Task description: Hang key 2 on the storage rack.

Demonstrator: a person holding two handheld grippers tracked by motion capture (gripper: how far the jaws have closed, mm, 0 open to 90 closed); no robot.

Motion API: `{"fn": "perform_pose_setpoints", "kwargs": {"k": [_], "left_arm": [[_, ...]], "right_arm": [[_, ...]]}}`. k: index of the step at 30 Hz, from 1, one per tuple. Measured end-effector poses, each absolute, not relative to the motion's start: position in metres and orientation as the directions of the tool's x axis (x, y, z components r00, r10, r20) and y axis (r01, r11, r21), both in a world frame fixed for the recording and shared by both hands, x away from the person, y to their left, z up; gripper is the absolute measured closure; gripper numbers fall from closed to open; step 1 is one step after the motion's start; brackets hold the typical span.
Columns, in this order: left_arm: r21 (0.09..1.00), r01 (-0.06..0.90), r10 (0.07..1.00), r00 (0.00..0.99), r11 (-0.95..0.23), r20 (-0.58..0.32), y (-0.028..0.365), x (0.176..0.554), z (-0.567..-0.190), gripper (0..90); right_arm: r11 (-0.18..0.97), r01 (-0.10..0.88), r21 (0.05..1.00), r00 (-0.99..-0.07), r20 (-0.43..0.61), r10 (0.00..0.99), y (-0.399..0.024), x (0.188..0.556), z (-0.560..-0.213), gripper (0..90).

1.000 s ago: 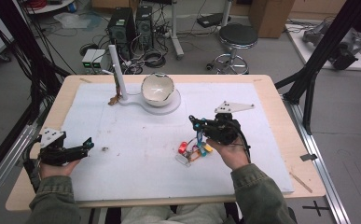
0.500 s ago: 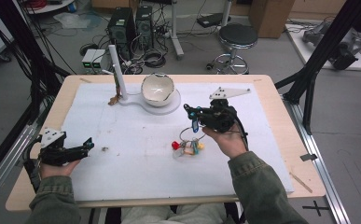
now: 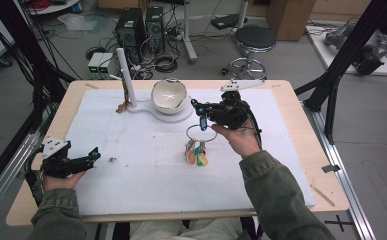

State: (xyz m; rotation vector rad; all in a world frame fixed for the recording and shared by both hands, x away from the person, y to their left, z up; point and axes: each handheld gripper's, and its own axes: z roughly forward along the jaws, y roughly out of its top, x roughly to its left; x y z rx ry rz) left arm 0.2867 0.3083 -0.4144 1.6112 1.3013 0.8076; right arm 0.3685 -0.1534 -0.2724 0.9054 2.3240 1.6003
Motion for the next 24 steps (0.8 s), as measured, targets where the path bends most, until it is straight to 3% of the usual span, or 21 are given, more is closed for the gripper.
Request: {"fn": "perform_pose_setpoints", "kwargs": {"k": [24], "left_arm": [[0.917, 0.396, 0.969, 0.241, -0.051, -0.05, 0.309, 0.288, -0.415, 2.0]], "right_arm": [[0.255, 0.329, 0.909, -0.832, 0.15, 0.535, -0.116, 0.391, -0.225, 87.0]]}}
